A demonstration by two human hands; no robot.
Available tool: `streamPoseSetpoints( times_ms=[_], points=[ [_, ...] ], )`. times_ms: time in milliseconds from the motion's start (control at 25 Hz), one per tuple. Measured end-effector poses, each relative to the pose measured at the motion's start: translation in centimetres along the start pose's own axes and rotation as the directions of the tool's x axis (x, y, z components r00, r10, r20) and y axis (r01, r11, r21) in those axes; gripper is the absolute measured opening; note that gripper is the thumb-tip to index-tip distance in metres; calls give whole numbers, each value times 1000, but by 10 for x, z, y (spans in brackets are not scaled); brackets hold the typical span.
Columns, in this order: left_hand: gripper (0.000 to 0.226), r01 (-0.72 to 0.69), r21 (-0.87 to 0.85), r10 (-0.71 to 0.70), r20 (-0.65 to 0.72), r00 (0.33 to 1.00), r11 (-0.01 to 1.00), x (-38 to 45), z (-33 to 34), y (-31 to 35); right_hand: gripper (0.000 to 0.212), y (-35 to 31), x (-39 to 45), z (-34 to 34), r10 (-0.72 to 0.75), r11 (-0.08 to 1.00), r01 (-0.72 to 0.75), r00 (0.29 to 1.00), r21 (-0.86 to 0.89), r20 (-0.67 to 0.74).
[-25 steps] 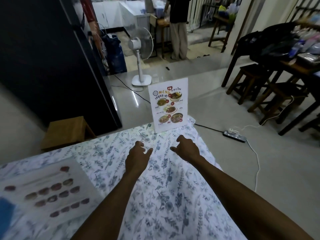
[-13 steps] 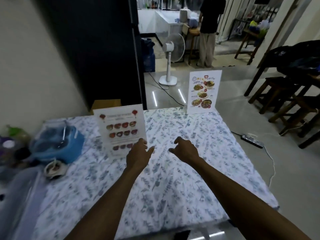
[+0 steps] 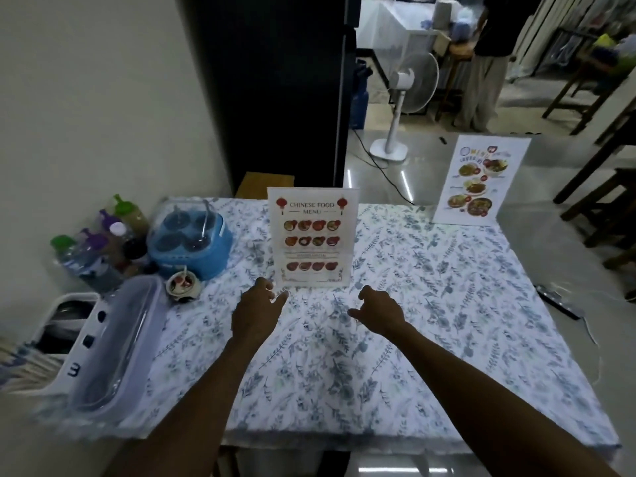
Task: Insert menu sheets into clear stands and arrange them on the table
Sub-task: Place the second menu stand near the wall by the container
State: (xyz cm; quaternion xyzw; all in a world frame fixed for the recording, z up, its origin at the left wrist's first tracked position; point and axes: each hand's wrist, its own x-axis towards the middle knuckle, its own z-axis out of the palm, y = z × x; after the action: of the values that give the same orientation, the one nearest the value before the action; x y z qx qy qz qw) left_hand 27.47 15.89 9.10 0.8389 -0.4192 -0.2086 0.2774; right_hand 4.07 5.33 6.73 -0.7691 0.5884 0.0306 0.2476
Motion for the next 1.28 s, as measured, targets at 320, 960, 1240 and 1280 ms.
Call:
streamPoseSetpoints(
  times_ms=[320,960,1240,1280],
  points=[
    [39,96,47,-99,65,993,994,49,28,-24,55,11,66,9,52,998,-53,997,20,53],
    [57,112,7,-112,90,990,994,138,42,1,39,7,144,14,-45,957,27,998,288,55],
    [64,19,57,-23,76,997,998,165,14,26,33,-2,153,-16,-80,943,74,997,325,5],
    [62,5,57,-10,84,996,998,174,10,31,33,-5,155,-23,-78,944,78,997,321,-11]
  ],
)
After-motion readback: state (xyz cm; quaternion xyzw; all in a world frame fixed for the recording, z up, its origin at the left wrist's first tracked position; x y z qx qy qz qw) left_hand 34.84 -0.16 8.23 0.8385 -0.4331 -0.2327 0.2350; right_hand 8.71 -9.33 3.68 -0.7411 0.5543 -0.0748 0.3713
